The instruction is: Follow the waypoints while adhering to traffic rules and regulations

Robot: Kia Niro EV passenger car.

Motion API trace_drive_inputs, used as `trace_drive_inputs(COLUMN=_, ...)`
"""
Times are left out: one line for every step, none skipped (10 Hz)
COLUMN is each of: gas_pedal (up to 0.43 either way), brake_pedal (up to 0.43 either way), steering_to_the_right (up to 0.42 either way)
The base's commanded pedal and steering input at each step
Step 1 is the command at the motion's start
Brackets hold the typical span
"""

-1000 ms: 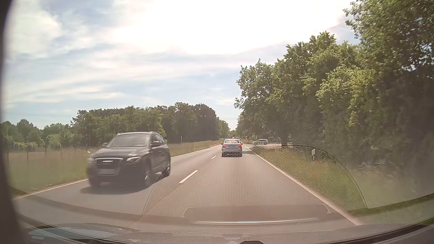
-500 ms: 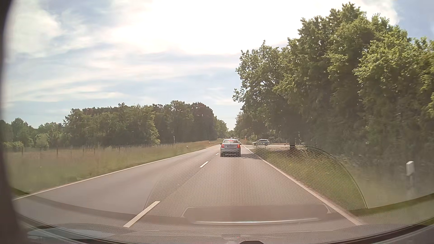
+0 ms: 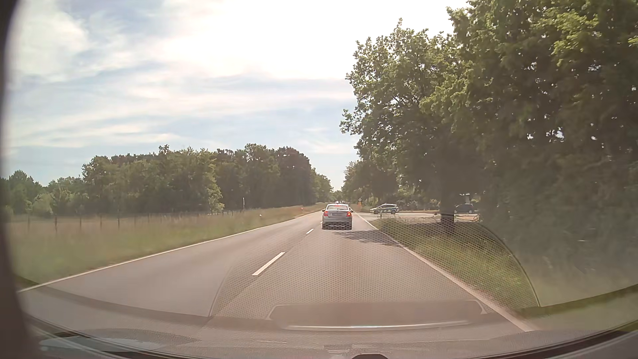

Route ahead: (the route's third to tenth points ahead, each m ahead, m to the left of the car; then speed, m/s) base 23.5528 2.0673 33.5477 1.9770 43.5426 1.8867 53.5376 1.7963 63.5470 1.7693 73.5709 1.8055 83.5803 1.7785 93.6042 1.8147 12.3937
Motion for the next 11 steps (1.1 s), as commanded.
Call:
trace_drive_inputs(gas_pedal=0.008, brake_pedal=0.000, steering_to_the_right=0.005)
trace_drive_inputs(gas_pedal=0.020, brake_pedal=0.000, steering_to_the_right=0.006)
trace_drive_inputs(gas_pedal=0.020, brake_pedal=0.000, steering_to_the_right=0.005)
trace_drive_inputs(gas_pedal=0.020, brake_pedal=0.000, steering_to_the_right=0.005)
trace_drive_inputs(gas_pedal=0.028, brake_pedal=0.000, steering_to_the_right=0.005)
trace_drive_inputs(gas_pedal=0.028, brake_pedal=0.000, steering_to_the_right=0.005)
trace_drive_inputs(gas_pedal=0.028, brake_pedal=0.000, steering_to_the_right=0.004)
trace_drive_inputs(gas_pedal=0.028, brake_pedal=0.000, steering_to_the_right=0.003)
trace_drive_inputs(gas_pedal=0.028, brake_pedal=0.000, steering_to_the_right=0.003)
trace_drive_inputs(gas_pedal=0.020, brake_pedal=0.000, steering_to_the_right=0.002)
trace_drive_inputs(gas_pedal=0.020, brake_pedal=0.000, steering_to_the_right=0.000)
